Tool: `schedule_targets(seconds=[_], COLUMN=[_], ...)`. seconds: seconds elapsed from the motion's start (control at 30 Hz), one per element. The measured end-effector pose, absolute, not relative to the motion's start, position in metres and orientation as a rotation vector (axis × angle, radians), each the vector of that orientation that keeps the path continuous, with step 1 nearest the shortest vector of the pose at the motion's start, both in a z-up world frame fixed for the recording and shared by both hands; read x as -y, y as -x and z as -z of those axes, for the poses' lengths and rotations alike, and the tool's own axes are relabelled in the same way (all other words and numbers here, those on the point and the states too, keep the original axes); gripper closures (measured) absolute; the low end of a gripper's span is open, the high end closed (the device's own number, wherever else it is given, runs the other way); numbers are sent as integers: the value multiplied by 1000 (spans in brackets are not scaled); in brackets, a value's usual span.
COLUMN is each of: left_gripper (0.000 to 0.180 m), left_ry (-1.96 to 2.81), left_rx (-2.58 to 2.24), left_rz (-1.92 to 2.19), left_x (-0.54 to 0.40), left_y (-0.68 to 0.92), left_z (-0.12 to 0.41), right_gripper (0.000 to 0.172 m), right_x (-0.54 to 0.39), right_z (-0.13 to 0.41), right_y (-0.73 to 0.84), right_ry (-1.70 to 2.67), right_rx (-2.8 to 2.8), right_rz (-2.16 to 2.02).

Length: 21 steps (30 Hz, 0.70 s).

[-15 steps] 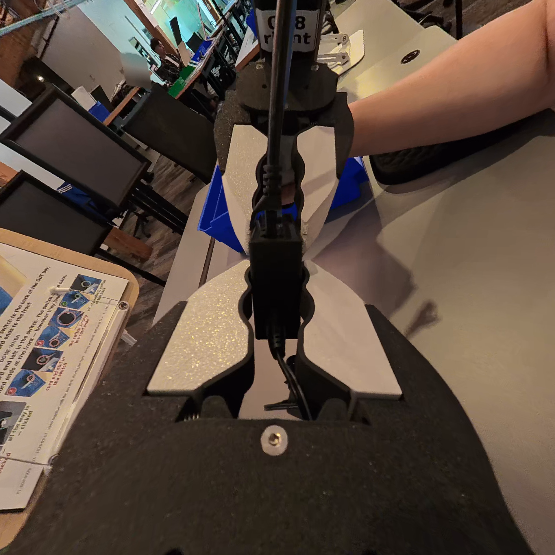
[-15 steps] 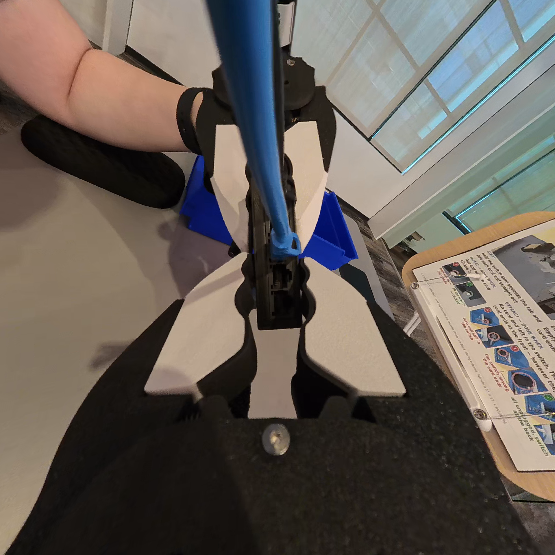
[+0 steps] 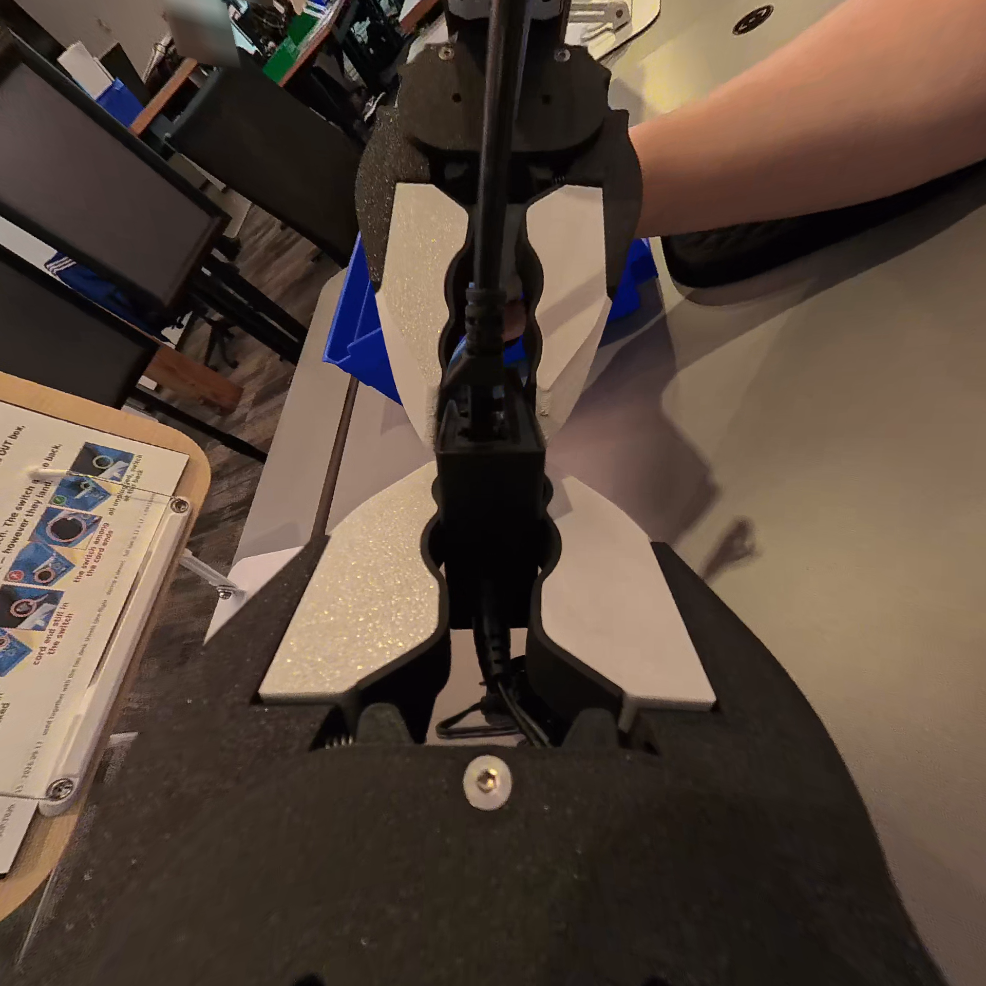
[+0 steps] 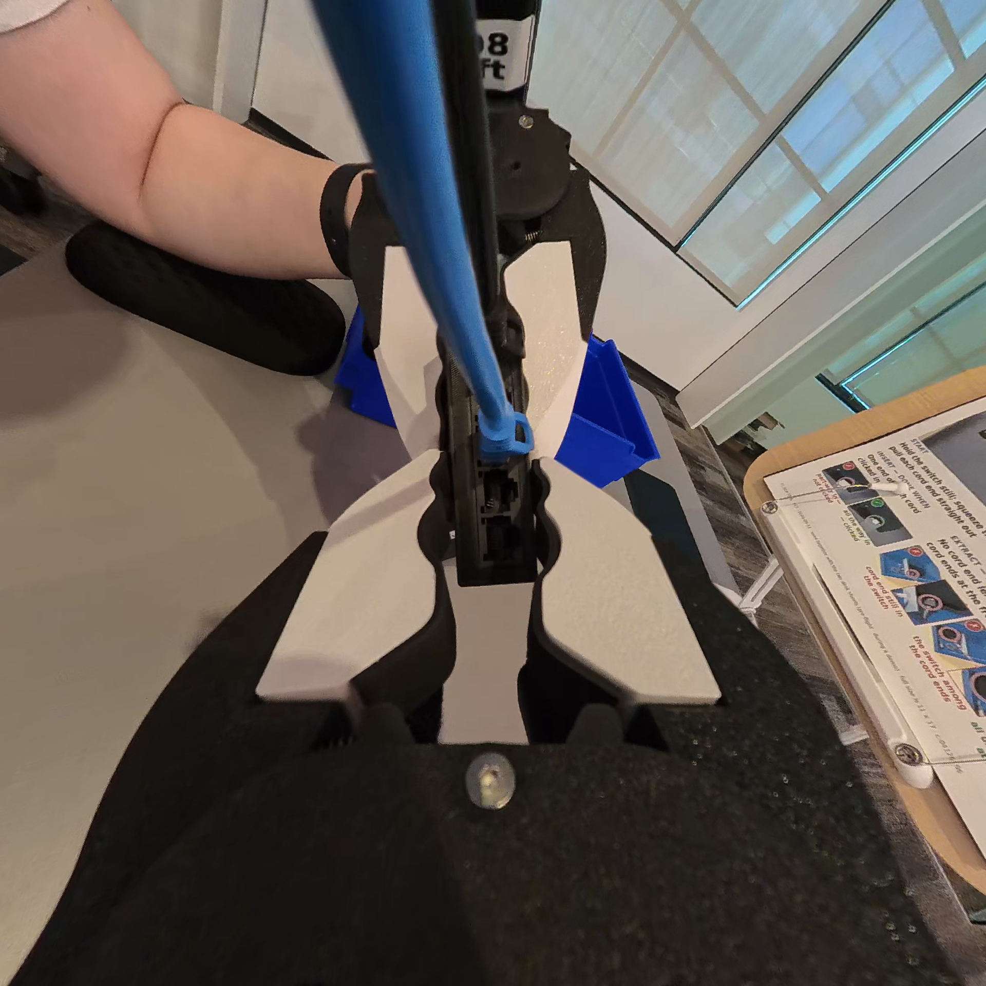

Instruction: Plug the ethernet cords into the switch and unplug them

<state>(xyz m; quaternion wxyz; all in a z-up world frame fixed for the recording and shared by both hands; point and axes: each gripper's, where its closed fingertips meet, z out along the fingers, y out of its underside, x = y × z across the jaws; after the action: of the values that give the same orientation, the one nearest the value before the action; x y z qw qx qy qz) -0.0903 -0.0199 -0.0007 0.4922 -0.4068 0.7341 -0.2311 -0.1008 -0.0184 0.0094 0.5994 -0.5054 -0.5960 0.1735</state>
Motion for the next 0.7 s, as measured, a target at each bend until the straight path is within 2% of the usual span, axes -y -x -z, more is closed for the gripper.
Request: schedule_targets(seconds=[0.23, 0.47, 0.57, 0.7], left_gripper=[152, 152, 152, 152], left_ry=[1062, 1123, 1103, 1094], left_rx=[-1783, -1759, -1751, -1755], left_rz=[524, 657, 679, 713], left_x=[6, 9, 13, 15], left_y=[96, 98, 97, 97], left_z=[6, 0, -4, -4], right_gripper=[140, 134, 144, 145], right_x=[12, 5, 10, 10], right_z=[-16, -13, -11, -9], right_y=[87, 85, 91, 91], right_ry=[1193, 1248, 1229, 1304], right_rx=[1330, 1307, 1334, 1351], right_rz=[-405, -391, -405, -417])
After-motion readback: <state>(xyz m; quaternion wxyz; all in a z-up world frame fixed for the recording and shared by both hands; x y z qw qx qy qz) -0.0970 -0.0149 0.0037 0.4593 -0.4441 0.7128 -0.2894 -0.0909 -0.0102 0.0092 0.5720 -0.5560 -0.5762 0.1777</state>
